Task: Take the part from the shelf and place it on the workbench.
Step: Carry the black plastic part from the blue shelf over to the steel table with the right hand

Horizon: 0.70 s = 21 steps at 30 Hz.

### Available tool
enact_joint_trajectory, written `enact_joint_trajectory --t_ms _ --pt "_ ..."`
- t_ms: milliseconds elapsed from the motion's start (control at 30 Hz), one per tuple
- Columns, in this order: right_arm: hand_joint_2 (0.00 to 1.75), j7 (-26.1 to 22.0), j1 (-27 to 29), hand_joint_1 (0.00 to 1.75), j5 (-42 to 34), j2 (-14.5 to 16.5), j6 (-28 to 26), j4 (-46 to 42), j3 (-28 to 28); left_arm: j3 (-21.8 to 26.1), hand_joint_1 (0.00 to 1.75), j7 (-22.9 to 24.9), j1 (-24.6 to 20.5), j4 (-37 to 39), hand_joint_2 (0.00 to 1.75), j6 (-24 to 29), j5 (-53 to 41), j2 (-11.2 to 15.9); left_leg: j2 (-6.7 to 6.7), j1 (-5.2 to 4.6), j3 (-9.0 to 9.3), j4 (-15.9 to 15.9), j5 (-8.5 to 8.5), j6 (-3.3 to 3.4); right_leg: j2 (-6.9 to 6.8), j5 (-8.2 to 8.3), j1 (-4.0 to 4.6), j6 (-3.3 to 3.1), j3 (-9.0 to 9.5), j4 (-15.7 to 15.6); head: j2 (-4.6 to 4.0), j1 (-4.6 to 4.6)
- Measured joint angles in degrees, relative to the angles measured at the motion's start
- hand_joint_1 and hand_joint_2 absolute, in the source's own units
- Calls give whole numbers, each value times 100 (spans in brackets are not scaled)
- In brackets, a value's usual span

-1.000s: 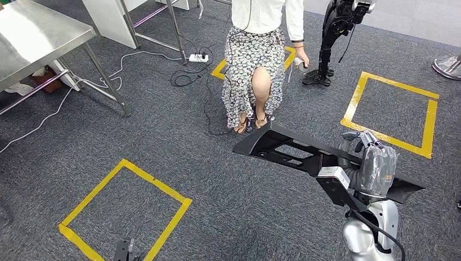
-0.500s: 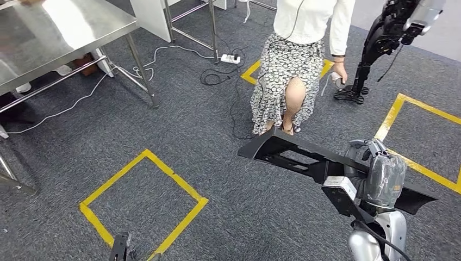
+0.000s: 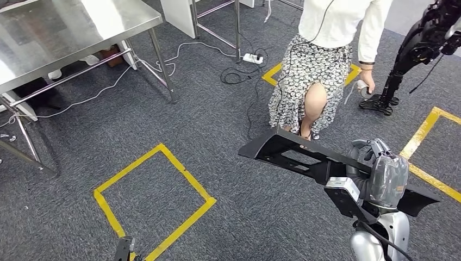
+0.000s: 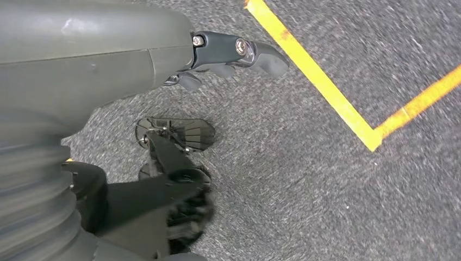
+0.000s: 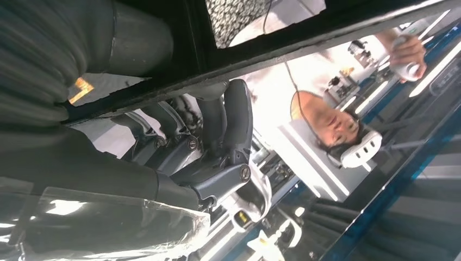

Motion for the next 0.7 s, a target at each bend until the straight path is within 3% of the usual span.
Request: enact_joint_trajectory --t_ms 33,67,133,167,233,300,367,400,467,533,567,633,667,700 --pt "175 -1 7 175 -4 0 1 -1 -4 1 0 3 5 0 175 0 4 0 7 3 -29 -28 94 9 -43 -19 11 -2 17 0 0 0" --pt "175 -3 12 175 -5 1 1 -3 -7 1 0 4 8 0 175 0 7 1 23 -2 54 -262 277 36 -86 -42 22 2 45 0 0 -2" --pt "175 -5 17 175 -8 1 1 -19 -7 1 0 5 -1 -3 175 1 10 12 200 -63 412 -1019 677 148 -176 -91 41 14 119 -11 0 3" --pt "175 -9 17 175 -9 1 1 -30 -8 1 0 5 -12 -5 175 2 10 20 315 -108 572 -1335 789 203 -220 -112 54 27 148 -24 0 6" --pt "175 -14 22 175 -14 1 1 -45 -9 0 0 5 -30 -9 175 5 11 37 429 -196 696 -1588 799 268 -323 -143 60 67 181 -53 0 9" --pt "175 -21 23 175 -17 5 1 -54 -9 1 0 4 -26 -10 175 8 17 45 308 -209 752 -1696 811 319 -421 -166 75 108 224 -107 0 3" --pt "175 -34 6 175 -20 5 2 -66 -10 2 0 -5 -18 -12 175 9 28 38 179 -183 910 -1900 875 385 -277 -254 92 113 205 26 0 14" --pt "175 -42 -3 175 -23 -4 2 -71 -12 2 0 -9 -26 -12 175 9 33 33 110 -163 986 -1984 907 414 -128 -361 92 95 88 281 -1 29" --pt "175 -49 -1 175 -34 -20 3 -71 -20 2 0 -12 -49 -11 175 9 37 21 -37 -159 1027 -2019 915 447 116 -626 55 58 -338 1054 0 40" --pt "175 -47 12 175 -43 -25 3 -70 -29 2 0 -11 -47 -11 175 9 39 12 -206 -154 1036 -2013 894 434 163 -686 11 117 -682 1492 0 49" --pt "175 -47 13 175 -44 -25 3 -70 -34 2 0 -10 -38 -11 175 9 39 7 -290 -145 1044 -2000 878 411 167 -577 -13 185 -700 1404 0 49" --pt "175 -44 10 175 -42 -25 3 -71 -40 2 0 -9 -25 -10 175 9 38 -3 -448 -114 1041 -1910 812 323 254 -176 -82 351 -446 686 0 56" --pt "175 -39 8 175 -40 -23 5 -71 -41 2 0 -8 -24 -10 175 10 37 -4 -519 -112 1011 -1824 760 262 320 -23 -100 389 -297 343 0 69" --pt "175 -31 8 175 -35 -21 7 -72 -44 2 0 -8 -21 -10 175 12 37 -3 -571 -114 973 -1743 709 210 372 68 -114 381 -197 118 0 74"
